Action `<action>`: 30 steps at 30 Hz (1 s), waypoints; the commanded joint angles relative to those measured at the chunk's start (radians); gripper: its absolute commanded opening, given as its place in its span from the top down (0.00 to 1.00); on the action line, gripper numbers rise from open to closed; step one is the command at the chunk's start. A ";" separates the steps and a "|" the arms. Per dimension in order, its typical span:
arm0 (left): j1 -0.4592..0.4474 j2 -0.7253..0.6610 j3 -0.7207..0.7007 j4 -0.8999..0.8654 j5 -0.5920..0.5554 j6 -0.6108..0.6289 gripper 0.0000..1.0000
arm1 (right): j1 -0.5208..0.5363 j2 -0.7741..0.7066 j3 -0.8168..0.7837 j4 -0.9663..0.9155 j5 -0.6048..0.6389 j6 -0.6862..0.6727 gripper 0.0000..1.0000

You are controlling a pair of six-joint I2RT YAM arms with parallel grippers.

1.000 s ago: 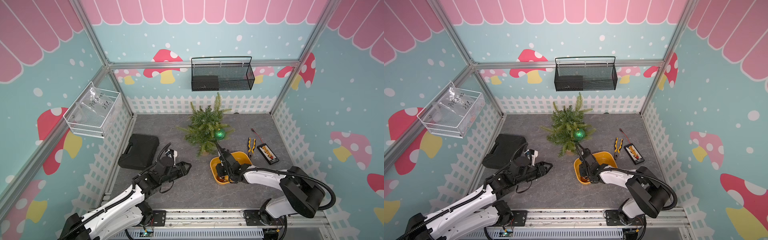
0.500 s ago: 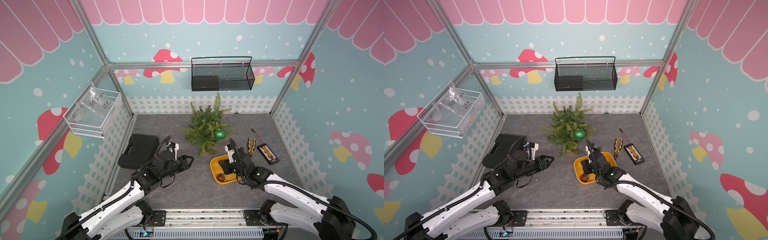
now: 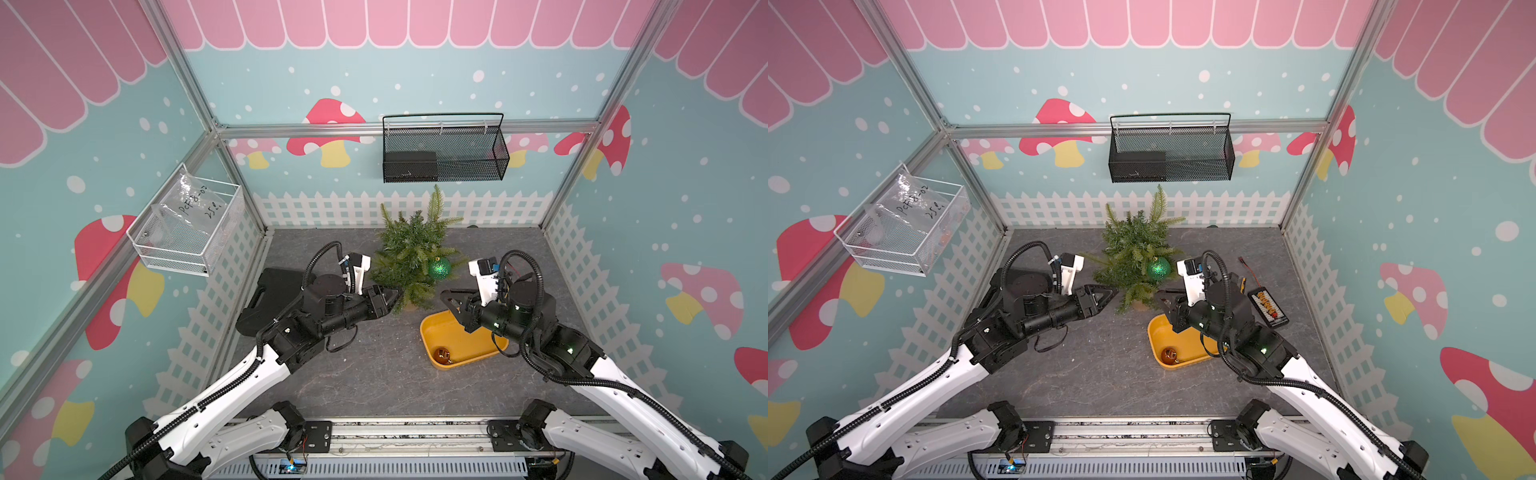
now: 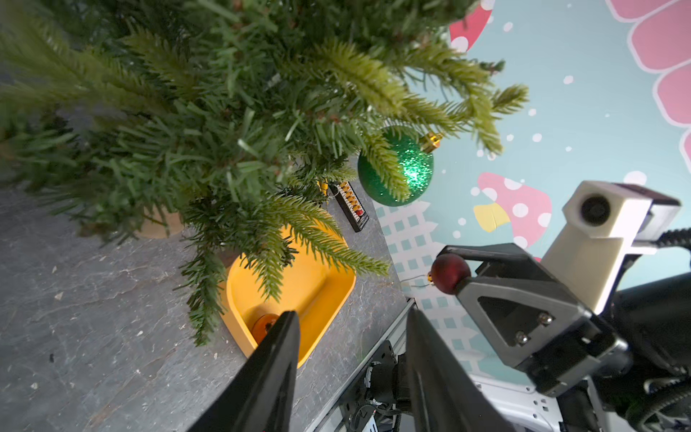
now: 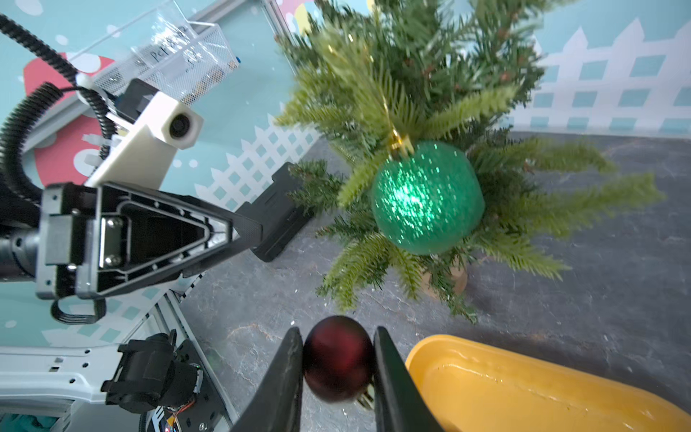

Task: Decorate the small christmas tree with ornaments
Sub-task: Pick up an ornament from the container.

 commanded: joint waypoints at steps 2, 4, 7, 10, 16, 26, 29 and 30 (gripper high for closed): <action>0.078 -0.018 0.045 0.042 0.092 -0.013 0.61 | 0.002 0.068 0.152 0.007 -0.034 -0.053 0.73; 0.109 -0.020 0.067 0.054 0.122 -0.014 0.62 | 0.002 0.119 0.228 0.007 -0.036 -0.073 0.73; 0.120 -0.001 0.137 0.010 0.134 0.028 0.64 | 0.002 0.207 0.341 0.011 -0.046 -0.088 0.73; 0.128 0.019 0.181 0.009 0.151 0.039 0.64 | 0.001 0.283 0.441 0.026 -0.062 -0.094 0.73; 0.163 0.087 0.270 0.058 0.212 0.040 0.58 | -0.009 0.404 0.607 0.036 -0.056 -0.108 0.73; 0.168 0.282 0.474 0.080 0.298 0.071 0.51 | -0.122 0.458 0.658 0.126 -0.080 -0.041 0.73; 0.168 0.319 0.495 0.092 0.298 0.066 0.51 | -0.163 0.460 0.628 0.177 -0.113 -0.007 0.73; 0.168 0.328 0.500 0.097 0.297 0.062 0.51 | -0.173 0.463 0.619 0.192 -0.126 0.002 0.73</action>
